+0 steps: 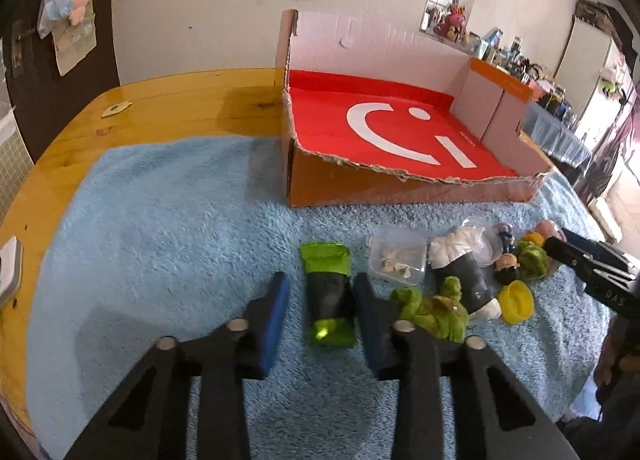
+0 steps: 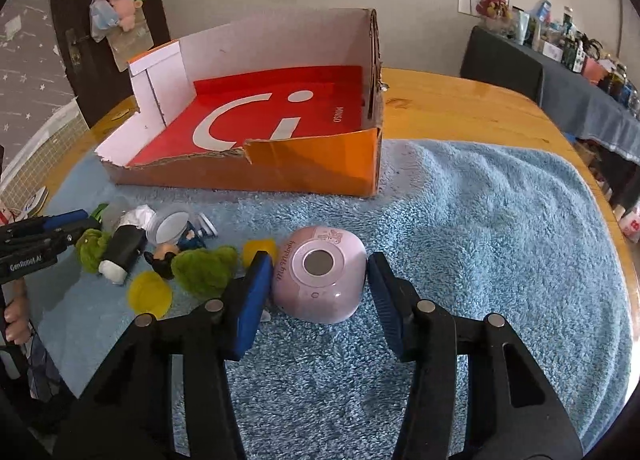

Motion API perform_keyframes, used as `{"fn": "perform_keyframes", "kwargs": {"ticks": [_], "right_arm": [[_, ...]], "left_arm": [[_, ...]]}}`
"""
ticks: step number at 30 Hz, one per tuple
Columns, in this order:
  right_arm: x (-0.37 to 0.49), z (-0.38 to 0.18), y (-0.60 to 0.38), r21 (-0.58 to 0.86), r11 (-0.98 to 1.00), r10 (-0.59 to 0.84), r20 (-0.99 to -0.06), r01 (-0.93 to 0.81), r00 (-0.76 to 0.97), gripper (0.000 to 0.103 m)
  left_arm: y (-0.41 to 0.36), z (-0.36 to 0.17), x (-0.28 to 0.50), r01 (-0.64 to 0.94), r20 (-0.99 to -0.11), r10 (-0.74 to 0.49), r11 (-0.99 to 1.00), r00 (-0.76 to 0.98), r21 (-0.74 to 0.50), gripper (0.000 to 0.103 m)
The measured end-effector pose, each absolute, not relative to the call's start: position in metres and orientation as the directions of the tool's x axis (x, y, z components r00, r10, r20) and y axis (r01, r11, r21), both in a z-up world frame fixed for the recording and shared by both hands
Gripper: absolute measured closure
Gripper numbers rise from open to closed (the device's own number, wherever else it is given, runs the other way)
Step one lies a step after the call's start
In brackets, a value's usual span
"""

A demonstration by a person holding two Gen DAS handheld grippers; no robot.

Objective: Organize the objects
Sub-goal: 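Grasp the green snack bar with left tool while right tool grasps pink speaker, then carry both items into the red box and open both tools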

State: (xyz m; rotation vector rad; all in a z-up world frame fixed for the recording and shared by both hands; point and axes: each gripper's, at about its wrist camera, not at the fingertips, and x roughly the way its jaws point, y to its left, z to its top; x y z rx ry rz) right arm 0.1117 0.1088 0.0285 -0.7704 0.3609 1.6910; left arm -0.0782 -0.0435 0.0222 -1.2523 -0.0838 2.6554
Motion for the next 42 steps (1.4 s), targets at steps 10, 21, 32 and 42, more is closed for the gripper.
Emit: {"fn": "perform_keyframes", "kwargs": {"ticks": [10,21,32,42], "right_arm": [[0.109,0.036,0.09,-0.18,-0.231,0.818,-0.569,-0.956,-0.091,0.055],[0.103,0.051,0.071,-0.195,-0.203,0.88,-0.467,-0.96,-0.092,0.055],[0.088,0.094,0.082,-0.188,-0.208,0.919,-0.373,-0.96,-0.126,0.055],[0.07,0.115,0.159,-0.219,-0.223,0.898,-0.426,-0.95,-0.112,0.055]], "left_arm": [[-0.039,0.04,-0.052,-0.124,-0.648,0.165,-0.986,-0.744,-0.109,0.08],[-0.042,0.06,-0.033,-0.088,-0.54,0.137,-0.989,-0.831,-0.116,0.08],[-0.032,0.1,-0.047,-0.098,-0.455,0.145,-0.987,-0.879,-0.126,0.08],[-0.006,0.114,-0.119,-0.122,-0.511,0.169,-0.985,-0.843,-0.125,0.08]]}}
